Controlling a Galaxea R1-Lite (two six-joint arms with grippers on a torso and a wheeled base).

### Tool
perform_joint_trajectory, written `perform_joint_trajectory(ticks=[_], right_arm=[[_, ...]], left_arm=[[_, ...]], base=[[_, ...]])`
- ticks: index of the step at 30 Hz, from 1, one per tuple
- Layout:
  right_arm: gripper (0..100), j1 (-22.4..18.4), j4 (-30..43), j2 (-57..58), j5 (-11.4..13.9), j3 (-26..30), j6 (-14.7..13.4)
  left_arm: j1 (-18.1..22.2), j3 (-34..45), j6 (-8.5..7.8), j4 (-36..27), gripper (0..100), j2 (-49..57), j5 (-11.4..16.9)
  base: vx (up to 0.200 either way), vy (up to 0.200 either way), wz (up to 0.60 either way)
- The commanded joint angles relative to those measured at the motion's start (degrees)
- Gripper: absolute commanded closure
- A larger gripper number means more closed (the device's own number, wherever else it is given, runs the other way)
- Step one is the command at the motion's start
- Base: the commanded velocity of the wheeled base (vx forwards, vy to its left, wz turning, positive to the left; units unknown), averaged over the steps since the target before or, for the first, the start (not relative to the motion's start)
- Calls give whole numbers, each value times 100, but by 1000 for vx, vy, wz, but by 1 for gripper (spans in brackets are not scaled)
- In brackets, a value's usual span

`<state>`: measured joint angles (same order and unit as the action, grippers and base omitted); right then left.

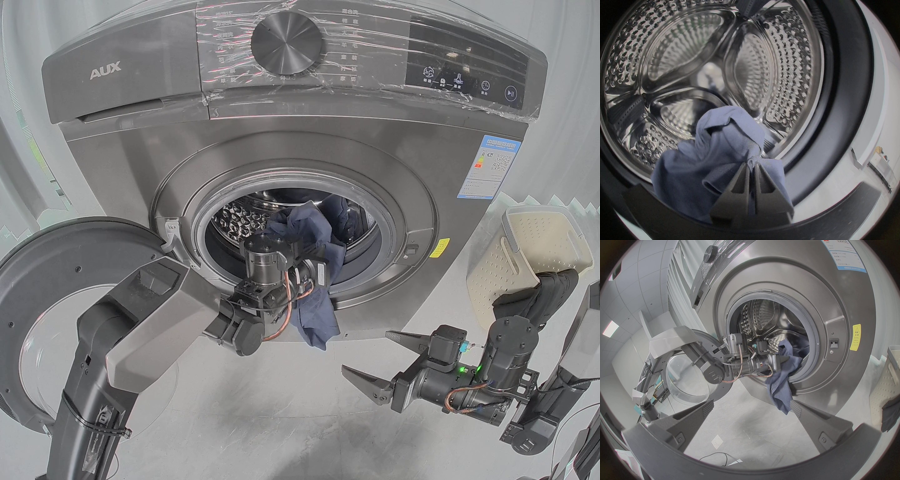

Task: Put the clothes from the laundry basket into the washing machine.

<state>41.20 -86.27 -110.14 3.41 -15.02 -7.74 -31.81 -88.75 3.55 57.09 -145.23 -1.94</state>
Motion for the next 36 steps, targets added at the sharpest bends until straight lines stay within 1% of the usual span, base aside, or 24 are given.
perform_joint_trajectory(ticks=[1,3,6,9,11,12,15,16,18,21,24,29,32,34,36], right_arm=[[0,2,-4,-7,1,-1,-8],[0,2,-4,-7,1,-1,-8],[0,2,-4,-7,1,-1,-8],[0,2,-4,-7,1,-1,-8],[0,2,-4,-7,1,-1,-8],[0,2,-4,-7,1,-1,-8],[0,10,-4,-7,1,-1,-8],[0,10,-4,-7,1,-1,-8],[0,10,-4,-7,1,-1,-8],[0,2,-4,-7,1,-1,-8],[0,10,-4,2,1,-1,-8],[0,10,-4,2,1,-1,-8],[0,19,-4,-7,1,-10,-8],[0,46,-4,-7,1,-1,-8],[0,54,-4,-7,1,-1,-8]], left_arm=[[236,-1452,208,-101,100,-489,-474],[271,-1901,287,-145,100,-630,-615],[333,-2551,322,-207,100,-849,-738],[359,-2584,375,-224,100,-929,-826],[377,-2584,392,-207,100,-920,-826],[377,-2584,427,-198,100,-920,-826],[386,-2584,427,-242,100,-955,-861],[386,-2584,427,-260,0,-955,-878],[377,-2525,427,-295,0,-911,-887],[315,-2112,427,-321,0,-762,-878],[227,-1215,419,-585,0,-287,-773],[157,-345,384,-849,0,170,-580],[122,-116,357,-875,0,232,-527],[113,7,278,-875,0,214,-465],[87,51,234,-875,0,188,-421]], base=[[0,0,0],[0,0,0],[0,0,0],[0,0,0],[0,0,0],[0,0,0],[0,0,0],[0,0,0],[0,0,0],[0,0,0],[0,0,0],[0,0,0],[0,0,0],[0,0,0],[0,0,0]])
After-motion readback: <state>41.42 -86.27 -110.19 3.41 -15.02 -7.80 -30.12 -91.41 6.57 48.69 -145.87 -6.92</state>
